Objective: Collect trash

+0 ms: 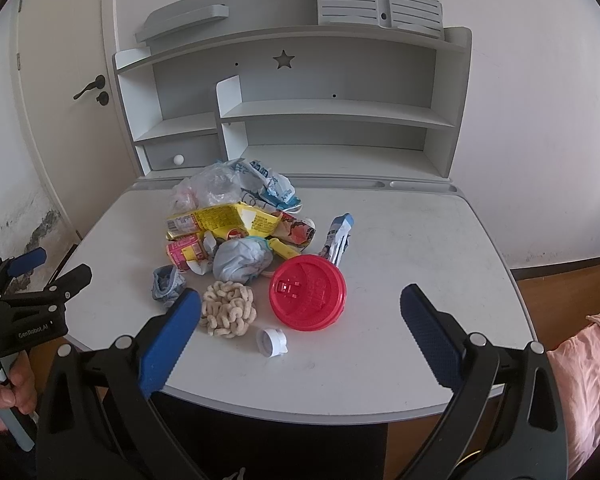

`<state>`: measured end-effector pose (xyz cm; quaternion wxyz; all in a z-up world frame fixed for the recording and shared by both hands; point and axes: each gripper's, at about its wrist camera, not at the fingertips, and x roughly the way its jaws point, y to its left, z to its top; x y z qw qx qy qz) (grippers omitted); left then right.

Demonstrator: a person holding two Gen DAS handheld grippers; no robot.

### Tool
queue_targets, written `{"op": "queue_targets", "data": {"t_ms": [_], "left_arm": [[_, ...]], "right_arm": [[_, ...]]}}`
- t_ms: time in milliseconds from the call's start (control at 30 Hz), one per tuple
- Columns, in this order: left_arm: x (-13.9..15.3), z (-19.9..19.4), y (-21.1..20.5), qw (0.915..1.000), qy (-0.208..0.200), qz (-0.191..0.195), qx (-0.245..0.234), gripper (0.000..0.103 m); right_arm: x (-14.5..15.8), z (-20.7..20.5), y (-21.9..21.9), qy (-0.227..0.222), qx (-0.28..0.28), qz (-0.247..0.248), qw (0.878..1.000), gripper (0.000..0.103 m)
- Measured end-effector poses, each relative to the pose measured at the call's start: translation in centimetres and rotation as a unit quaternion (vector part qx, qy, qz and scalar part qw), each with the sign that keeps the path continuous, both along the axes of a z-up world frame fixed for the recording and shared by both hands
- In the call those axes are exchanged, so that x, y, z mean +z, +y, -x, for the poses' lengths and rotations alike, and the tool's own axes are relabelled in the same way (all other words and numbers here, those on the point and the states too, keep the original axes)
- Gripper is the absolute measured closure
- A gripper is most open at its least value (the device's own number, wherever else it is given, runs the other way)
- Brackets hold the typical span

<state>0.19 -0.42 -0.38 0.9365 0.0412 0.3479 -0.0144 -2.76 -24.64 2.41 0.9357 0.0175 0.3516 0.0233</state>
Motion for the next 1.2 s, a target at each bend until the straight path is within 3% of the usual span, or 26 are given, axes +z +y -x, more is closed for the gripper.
{"op": "queue_targets", "data": {"t_ms": [1200], "left_arm": [[0.25, 0.2, -0.07, 1.0, -0.002, 0.001, -0.001, 0.006]], "right_arm": [[0.0, 0.07, -0.13, -0.001, 0.001, -0.001, 1.0, 0.007]]}}
